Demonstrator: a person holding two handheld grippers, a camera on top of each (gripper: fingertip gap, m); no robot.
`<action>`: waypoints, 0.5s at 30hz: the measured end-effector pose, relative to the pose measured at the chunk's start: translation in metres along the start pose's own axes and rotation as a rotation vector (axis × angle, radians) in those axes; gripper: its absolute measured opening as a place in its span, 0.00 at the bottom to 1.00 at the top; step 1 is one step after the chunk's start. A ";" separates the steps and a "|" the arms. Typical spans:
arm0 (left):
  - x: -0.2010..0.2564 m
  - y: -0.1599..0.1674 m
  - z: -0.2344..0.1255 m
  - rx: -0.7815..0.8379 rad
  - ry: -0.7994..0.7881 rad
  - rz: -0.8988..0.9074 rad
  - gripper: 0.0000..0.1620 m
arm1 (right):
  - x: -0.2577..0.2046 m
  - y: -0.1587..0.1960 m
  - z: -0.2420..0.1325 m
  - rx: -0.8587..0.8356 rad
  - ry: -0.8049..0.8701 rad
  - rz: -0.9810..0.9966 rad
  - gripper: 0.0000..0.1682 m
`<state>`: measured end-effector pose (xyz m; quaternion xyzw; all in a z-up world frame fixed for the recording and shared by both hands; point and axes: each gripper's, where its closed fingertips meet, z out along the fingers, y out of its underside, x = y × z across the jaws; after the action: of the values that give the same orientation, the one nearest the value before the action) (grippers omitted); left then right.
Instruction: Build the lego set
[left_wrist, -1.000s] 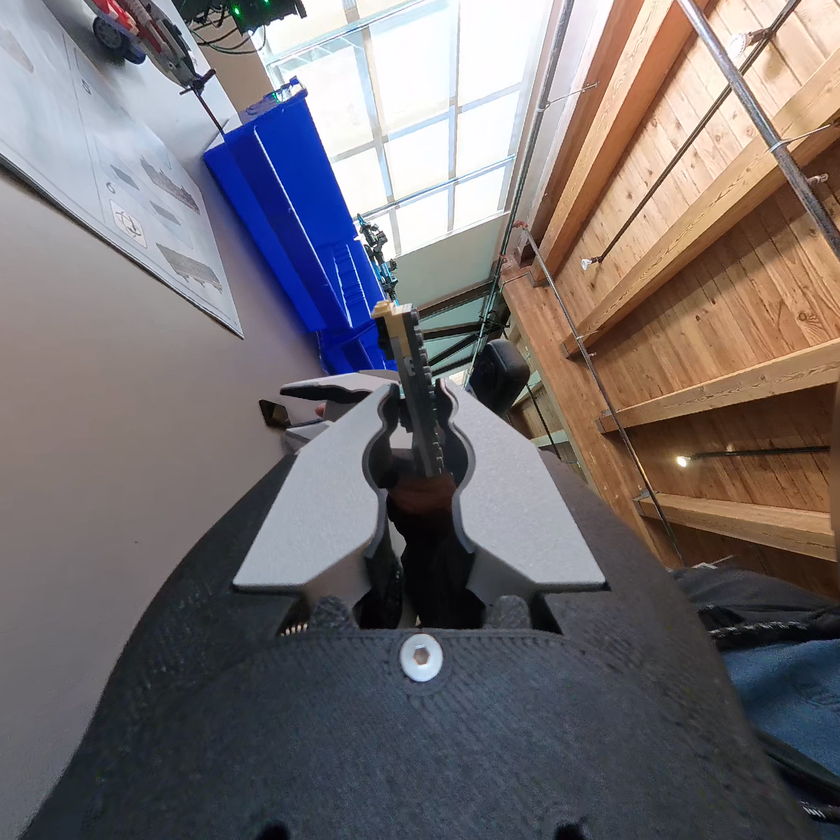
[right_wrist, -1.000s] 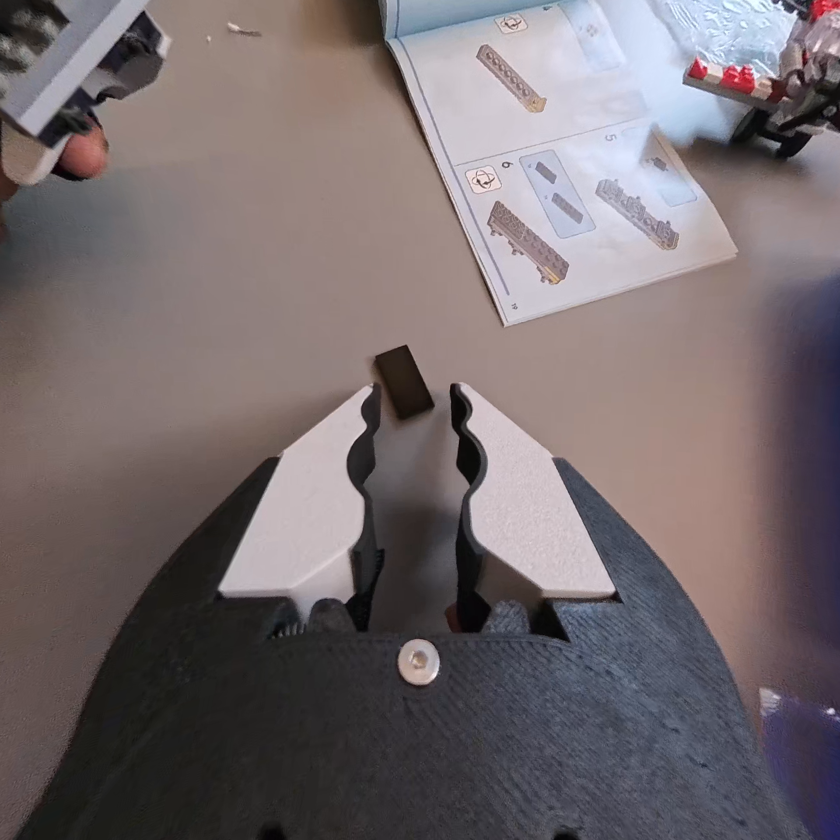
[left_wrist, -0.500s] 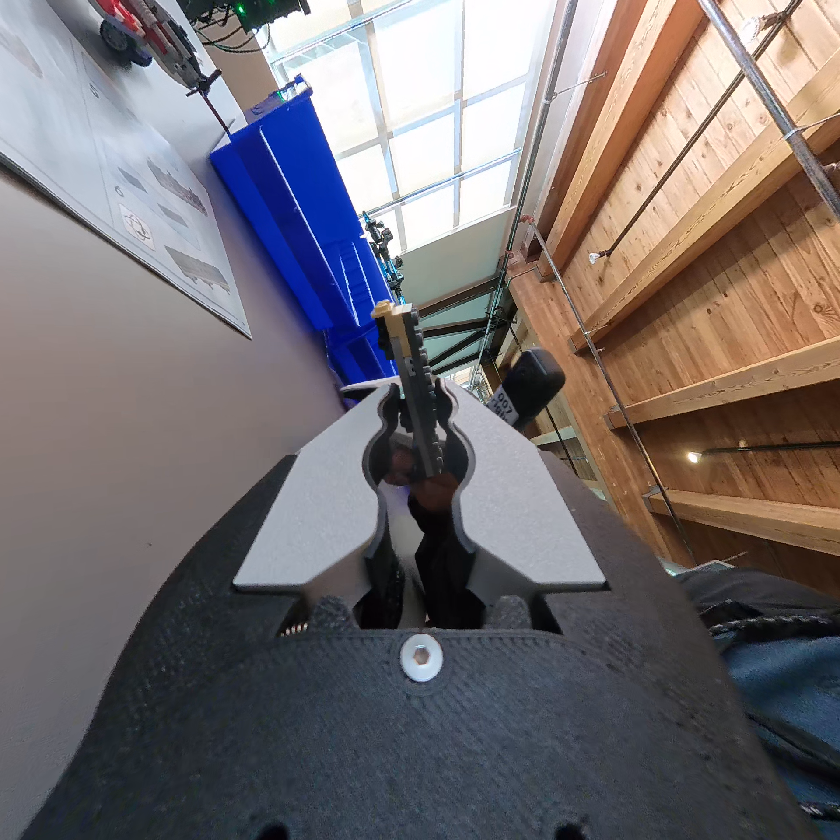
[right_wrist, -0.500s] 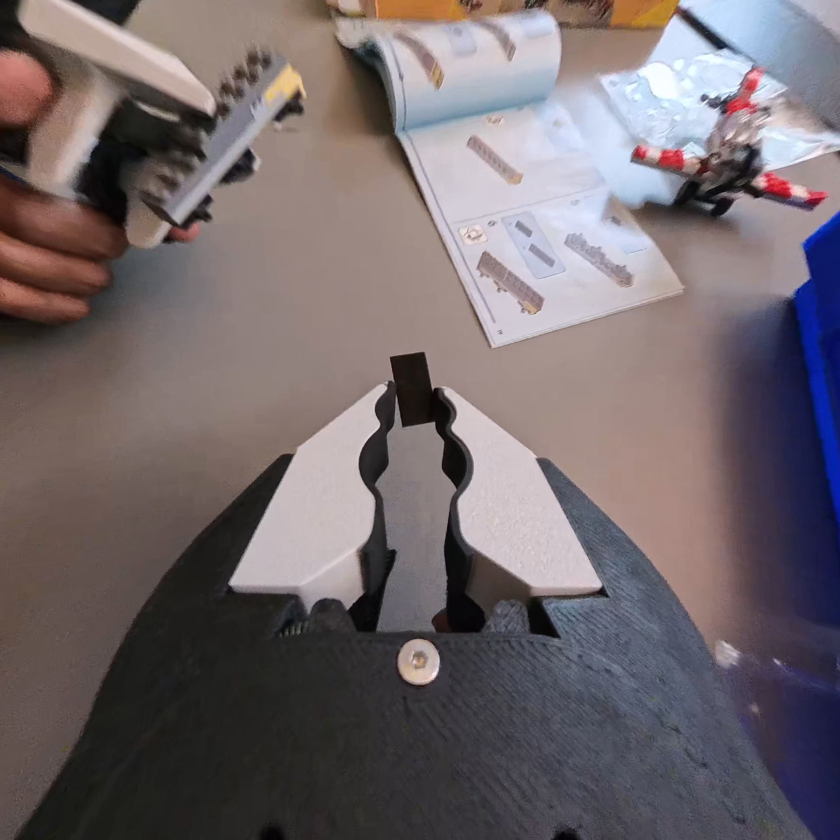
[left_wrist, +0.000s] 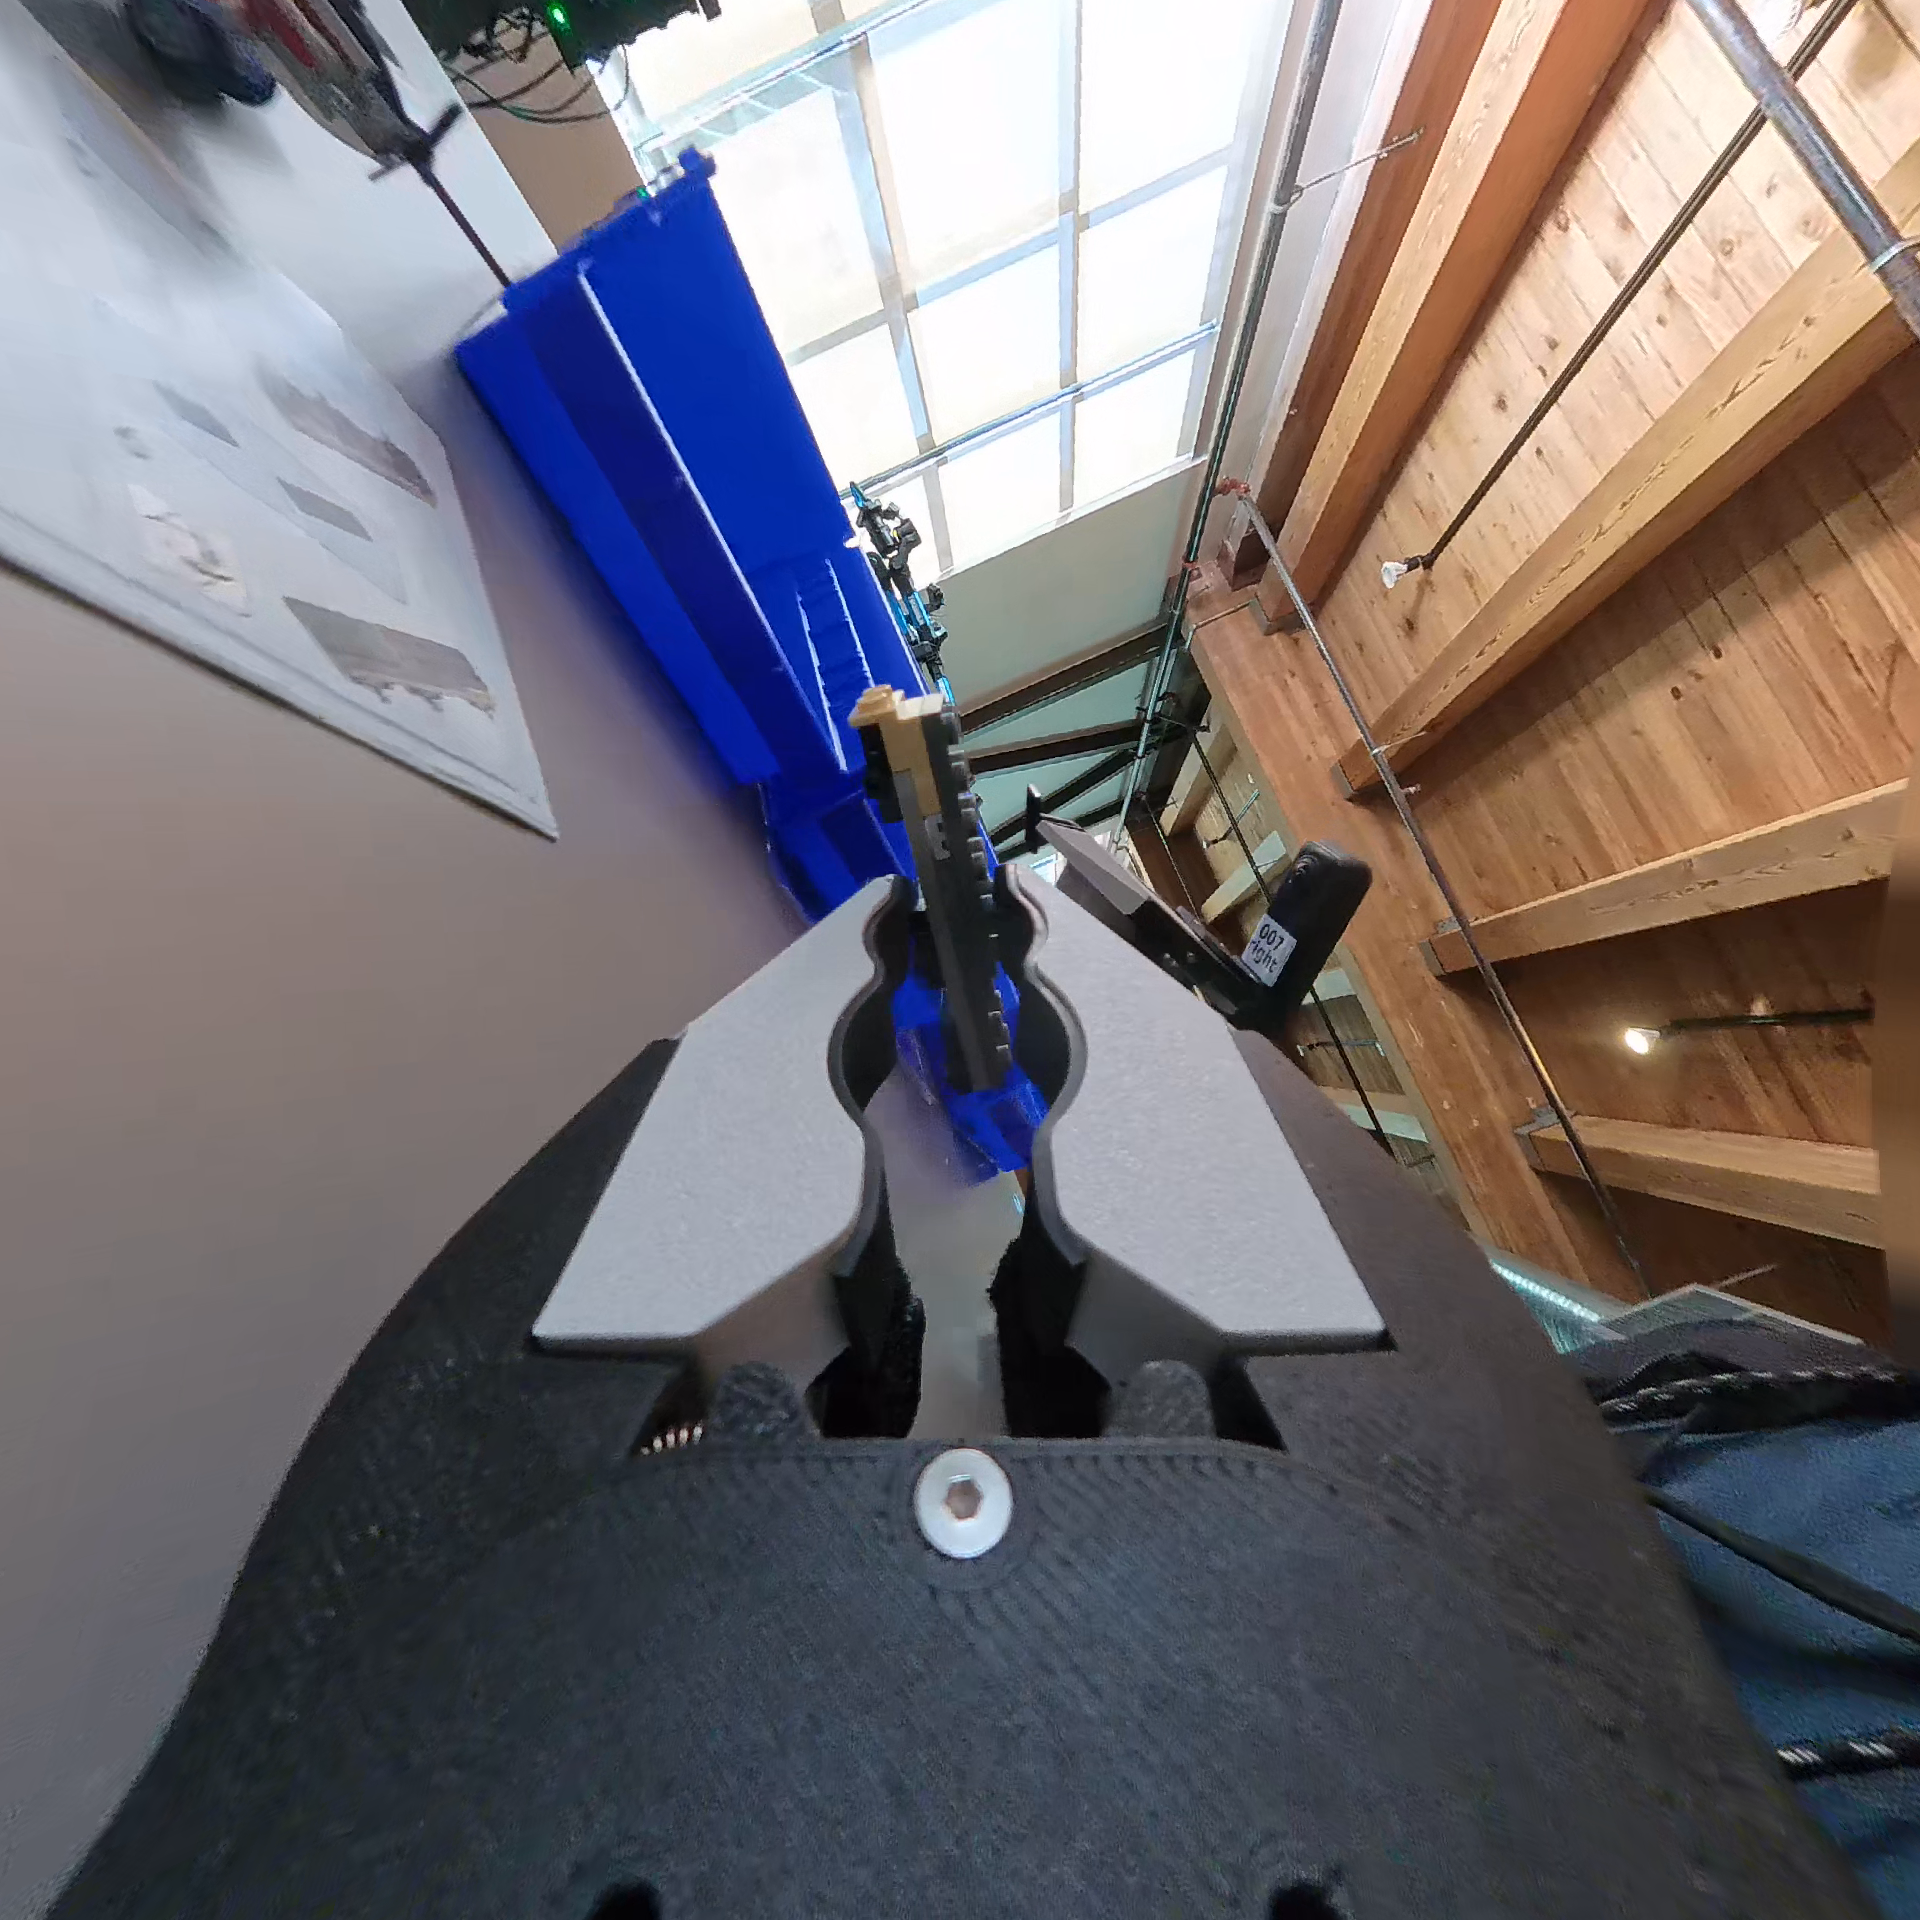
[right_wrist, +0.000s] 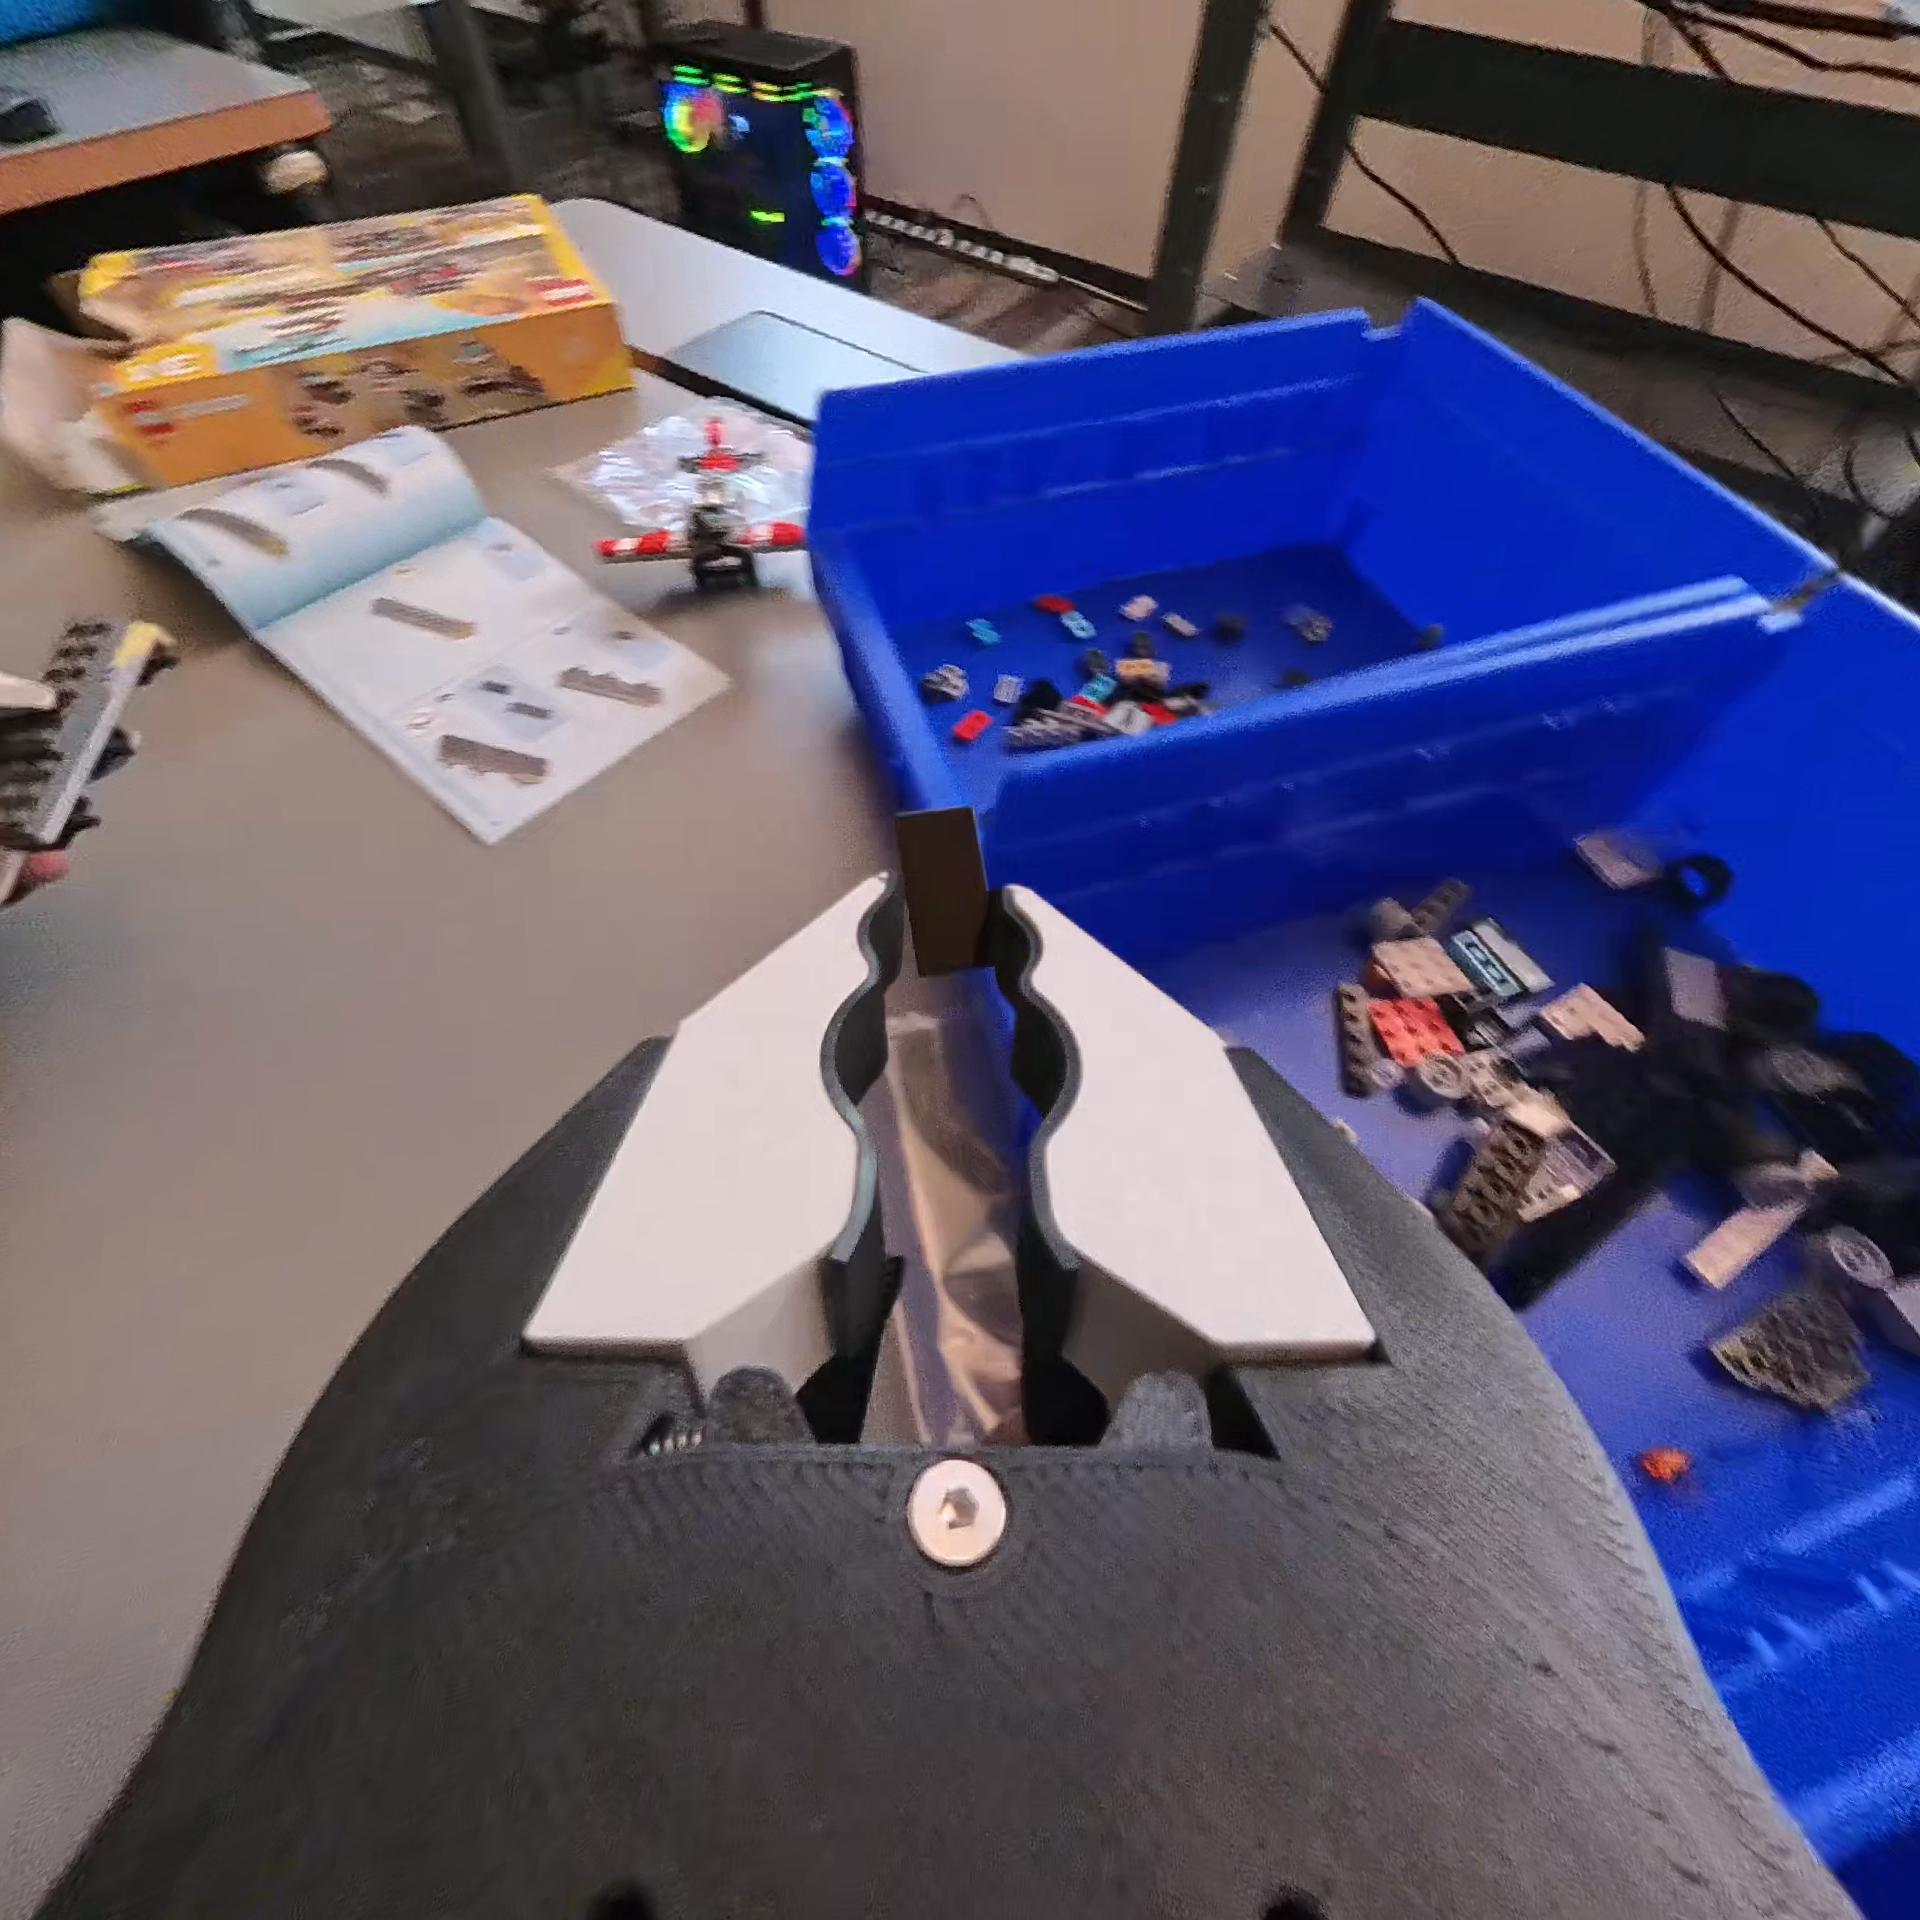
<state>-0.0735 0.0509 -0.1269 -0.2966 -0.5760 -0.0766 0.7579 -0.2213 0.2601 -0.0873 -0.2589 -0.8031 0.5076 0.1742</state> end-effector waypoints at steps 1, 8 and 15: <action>0.000 0.002 0.009 -0.005 0.006 0.002 0.09 | 0.010 0.003 -0.001 -0.004 0.023 0.023 0.10; -0.006 0.018 0.074 -0.070 0.015 0.017 0.09 | 0.054 0.029 -0.004 -0.025 0.196 0.156 0.10; -0.018 0.028 0.110 -0.149 -0.035 0.041 0.09 | 0.060 0.041 -0.005 -0.008 0.218 0.187 0.13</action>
<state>-0.1574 0.1293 -0.1356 -0.3652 -0.5757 -0.0988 0.7249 -0.2573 0.3136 -0.1212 -0.3868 -0.7538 0.4874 0.2112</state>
